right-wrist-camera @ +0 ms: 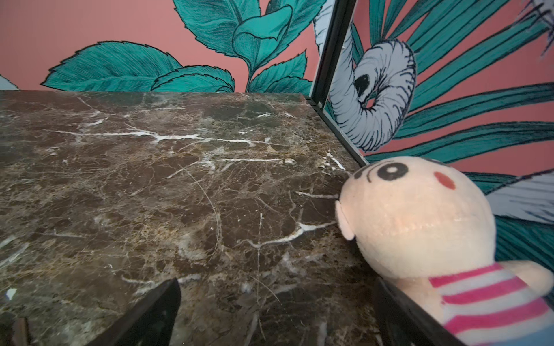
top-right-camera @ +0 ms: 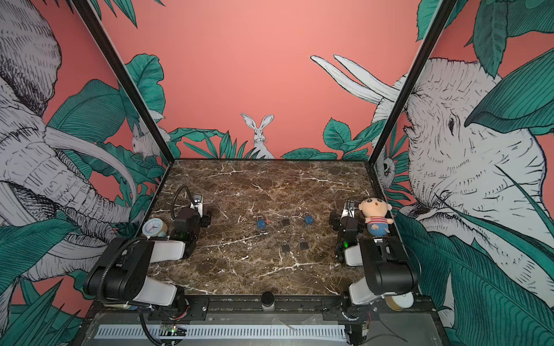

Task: Lock with the key

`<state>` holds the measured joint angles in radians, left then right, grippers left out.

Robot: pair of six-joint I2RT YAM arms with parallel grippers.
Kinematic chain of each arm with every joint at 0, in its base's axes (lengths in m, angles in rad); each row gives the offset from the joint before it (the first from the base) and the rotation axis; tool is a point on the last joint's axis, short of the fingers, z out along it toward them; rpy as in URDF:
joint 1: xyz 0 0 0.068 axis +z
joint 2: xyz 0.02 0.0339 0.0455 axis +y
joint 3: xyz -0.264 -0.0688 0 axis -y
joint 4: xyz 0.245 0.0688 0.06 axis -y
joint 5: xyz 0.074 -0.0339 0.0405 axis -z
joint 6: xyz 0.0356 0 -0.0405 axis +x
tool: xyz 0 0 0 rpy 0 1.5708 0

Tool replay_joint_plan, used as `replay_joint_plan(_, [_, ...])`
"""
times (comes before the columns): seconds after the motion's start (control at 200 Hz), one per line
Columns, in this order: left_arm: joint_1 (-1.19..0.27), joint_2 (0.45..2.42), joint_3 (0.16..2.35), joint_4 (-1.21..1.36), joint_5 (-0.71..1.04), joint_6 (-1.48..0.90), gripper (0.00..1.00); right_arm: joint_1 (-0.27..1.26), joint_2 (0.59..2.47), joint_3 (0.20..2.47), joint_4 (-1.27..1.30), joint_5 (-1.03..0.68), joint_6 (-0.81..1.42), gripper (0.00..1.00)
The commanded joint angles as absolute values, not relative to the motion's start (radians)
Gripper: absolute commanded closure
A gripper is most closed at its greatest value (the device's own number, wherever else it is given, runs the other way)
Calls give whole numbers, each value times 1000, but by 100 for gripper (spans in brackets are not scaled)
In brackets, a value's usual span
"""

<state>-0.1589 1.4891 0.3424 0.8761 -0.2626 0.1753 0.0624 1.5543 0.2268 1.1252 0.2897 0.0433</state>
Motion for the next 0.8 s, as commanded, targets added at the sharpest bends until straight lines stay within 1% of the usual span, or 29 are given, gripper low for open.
replay_joint_plan(0.0, [-129, 1523, 334, 998, -225, 155, 23, 56, 1566, 222, 1248, 248, 21, 1])
replay_joint_plan(0.115, [-112, 1565, 355, 1008, -187, 149, 23, 55, 1560, 264, 1174, 226, 18, 1])
replay_joint_plan(0.175, [-101, 1543, 385, 908, -144, 146, 23, 54, 1553, 315, 1061, 212, 15, 1])
replay_joint_plan(0.25, [-72, 1559, 405, 898, -93, 129, 22, 52, 1545, 393, 895, 205, 11, 1])
replay_joint_plan(0.375, [-52, 1551, 416, 860, -48, 120, 20, 45, 1547, 387, 911, 183, 15, 1])
replay_joint_plan(0.505, [-44, 1553, 418, 859, -34, 116, 14, 46, 1549, 386, 915, 183, 15, 0])
replay_joint_plan(0.71, [-44, 1551, 418, 858, -35, 117, 11, 45, 1550, 387, 916, 181, 15, 1])
replay_joint_plan(0.725, [-43, 1551, 417, 858, -34, 116, 10, 45, 1549, 387, 916, 181, 15, 1])
replay_joint_plan(0.735, [-43, 1551, 418, 857, -34, 116, 4, 45, 1549, 385, 917, 181, 15, 0])
replay_joint_plan(0.745, [-43, 1551, 418, 857, -35, 115, 1, 45, 1549, 385, 917, 181, 15, 1])
replay_joint_plan(0.79, [-43, 1551, 418, 856, -35, 116, 1, 45, 1550, 385, 918, 182, 14, 1])
